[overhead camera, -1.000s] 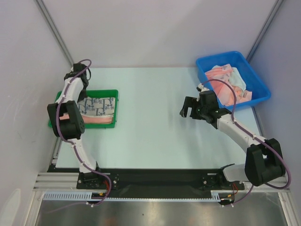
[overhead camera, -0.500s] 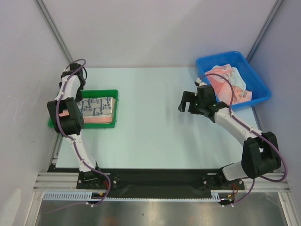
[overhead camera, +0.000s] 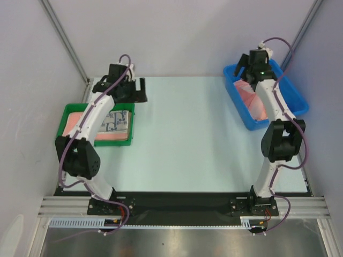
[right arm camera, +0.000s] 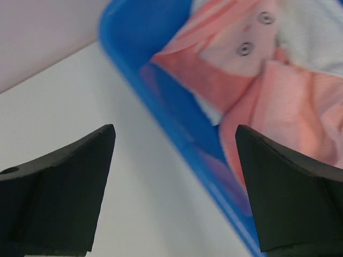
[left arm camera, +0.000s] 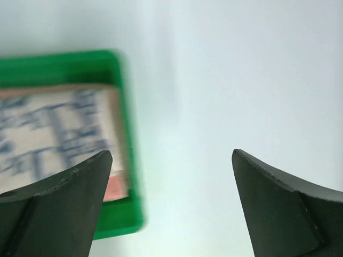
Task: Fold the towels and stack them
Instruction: Grab crumpled towel, then move the towel to the center of the board
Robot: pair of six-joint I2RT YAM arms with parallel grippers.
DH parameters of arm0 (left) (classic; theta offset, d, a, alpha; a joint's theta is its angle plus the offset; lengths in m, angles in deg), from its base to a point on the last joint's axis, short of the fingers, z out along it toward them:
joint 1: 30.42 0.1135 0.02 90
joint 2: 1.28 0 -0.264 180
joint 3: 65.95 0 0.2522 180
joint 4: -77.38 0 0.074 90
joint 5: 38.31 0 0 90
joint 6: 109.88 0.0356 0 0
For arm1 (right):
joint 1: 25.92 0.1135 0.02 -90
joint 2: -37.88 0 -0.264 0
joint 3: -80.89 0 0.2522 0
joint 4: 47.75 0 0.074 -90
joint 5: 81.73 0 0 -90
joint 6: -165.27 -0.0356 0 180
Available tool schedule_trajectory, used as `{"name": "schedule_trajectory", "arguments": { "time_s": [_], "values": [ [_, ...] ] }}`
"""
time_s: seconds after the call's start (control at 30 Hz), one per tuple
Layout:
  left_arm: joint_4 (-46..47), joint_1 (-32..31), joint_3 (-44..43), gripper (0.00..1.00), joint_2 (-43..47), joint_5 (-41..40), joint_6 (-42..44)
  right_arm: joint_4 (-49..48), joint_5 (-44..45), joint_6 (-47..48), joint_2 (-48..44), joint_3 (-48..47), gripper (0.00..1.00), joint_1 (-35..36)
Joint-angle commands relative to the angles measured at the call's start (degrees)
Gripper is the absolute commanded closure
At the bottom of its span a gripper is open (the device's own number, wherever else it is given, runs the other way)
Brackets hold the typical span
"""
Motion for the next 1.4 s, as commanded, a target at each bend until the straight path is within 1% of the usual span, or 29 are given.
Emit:
{"name": "schedule_trajectory", "arguments": {
  "time_s": [0.0, 0.07, 0.1, 0.13, 0.2, 0.27, 0.3, 0.4, 0.5, 0.57, 0.63, 0.67, 0.7, 0.73, 0.8, 0.83, 0.93, 0.97, 1.0, 1.03, 1.07, 1.13, 1.17, 1.23, 1.27, 1.3, 1.33, 1.37],
  "values": [
    [5.4, -5.9, 1.8, 0.0, 7.1, 10.9, -1.1, 6.3, 1.9, 1.6, 6.8, -7.5, 0.02, -6.8],
    [5.8, -8.1, 3.6, 0.0, 8.4, 8.0, -1.0, 6.0, -2.2, 1.6, 11.6, -10.3, 0.1, -11.4],
    [7.1, -9.6, 4.5, 0.0, 8.8, 9.0, -1.1, 6.4, -3.7, 1.1, 13.5, -12.0, 0.14, -12.9],
    [8.2, -10.2, 6.6, 0.0, 9.4, 9.9, -1.2, 6.9, -4.8, 0.0, 17.1, -15.6, 0.23, -14.0],
    [10.7, -10.4, 8.4, 0.0, 8.7, 12.3, -2.1, 8.2, -7.4, -1.0, 20.2, -18.1, 0.26, -16.3],
    [9.2, -10.4, 7.3, 0.0, 6.0, 13.0, -2.4, 7.0, -9.1, -1.3, 23.8, -19.5, 0.26, -17.0],
    [9.3, -10.4, 7.3, 0.0, 5.6, 13.8, -2.4, 6.3, -11.4, -1.3, 24.9, -19.6, 0.27, -17.2],
    [10.0, -10.4, 7.6, 0.0, 5.0, 15.5, -2.5, 4.9, -13.4, -1.1, 28.0, -20.3, 0.3, -17.3],
    [10.0, -10.4, 8.1, 0.0, 4.8, 14.8, -2.5, 4.9, -12.9, 0.2, 29.6, -20.9, 0.47, -17.4],
    [9.7, -10.4, 8.0, 0.0, 4.4, 14.7, -2.1, 4.8, -13.1, 1.4, 29.5, -21.4, 0.74, -17.6],
    [9.8, -10.4, 7.8, 0.0, 4.3, 15.2, -2.1, 6.9, -13.7, 3.1, 28.7, -25.5, 0.99, -17.9],
    [9.7, -10.4, 7.8, 0.01, 4.3, 15.5, -2.1, 9.2, -13.2, 3.2, 27.5, -26.8, 1.0, -18.1],
    [10.2, -10.4, 7.9, 0.01, 4.6, 16.3, -2.3, 9.4, -13.4, 3.5, 25.6, -27.1, 1.0, -18.1],
    [10.4, -10.4, 8.0, 0.01, 4.8, 16.1, -2.3, 9.3, -13.7, 3.7, 21.7, -27.1, 1.0, -18.1],
    [10.6, -10.4, 8.0, 0.0, 5.7, 13.9, -3.6, 8.9, -18.5, 3.4, 16.9, -27.1, 1.0, -17.8],
    [10.7, -10.4, 8.0, 0.0, 6.8, 13.8, -4.2, 8.9, -19.8, 3.6, 12.5, -27.6, 1.0, -17.6],
    [13.2, -10.3, 7.5, 0.0, 9.7, 14.3, -6.4, 8.1, -23.3, 4.3, 5.2, -27.5, 1.0, -15.6],
    [13.6, -10.3, 7.2, 0.0, 10.1, 14.3, -7.3, 7.7, -25.3, 4.6, 1.0, -27.2, 1.0, -14.9],
    [13.6, -10.2, 6.6, 0.0, 10.5, 14.5, -7.7, 7.3, -30.8, 4.6, -1.4, -26.8, 1.0, -14.2],
    [13.5, -10.1, 5.6, 0.0, 10.6, 16.0, -8.1, 5.1, -34.3, 3.8, -3.7, -25.8, 1.0, -14.0],
    [12.9, -9.9, 5.1, 0.0, 10.5, 17.5, -8.3, 4.1, -36.5, 1.5, -8.4, -22.6, 1.0, -13.7],
    [12.3, -9.3, 5.2, 0.0, 10.6, 20.0, -8.8, 1.2, -40.5, 0.3, -13.1, -18.2, 1.0, -12.0],
    [12.4, -9.1, 5.8, 0.0, 11.4, 20.8, -9.2, 0.5, -41.4, -1.0, -17.9, -13.2, 1.0, -11.2],
    [13.0, -8.2, 8.8, 0.0, 12.6, 21.4, -9.3, -0.6, -44.3, -2.1, -22.4, -6.7, 1.0, -8.3],
    [12.9, -8.0, 9.9, 0.0, 14.2, 20.0, -9.1, -1.8, -45.9, -3.3, -26.7, 2.4, 0.98, -7.0],
    [13.0, -8.0, 11.2, 0.0, 15.2, 18.9, -8.5, -2.7, -46.1, -3.8, -29.5, 7.4, 0.95, -6.4],
    [13.2, -7.9, 14.0, 0.0, 16.1, 17.7, -8.1, -4.9, -44.1, -4.0, -31.9, 12.5, 0.94, -1.5],
    [12.3, -7.8, 15.2, 0.0, 16.8, 15.4, -7.4, -5.7, -42.2, -4.1, -34.0, 18.8, 0.93, 0.5]
  ]
}}
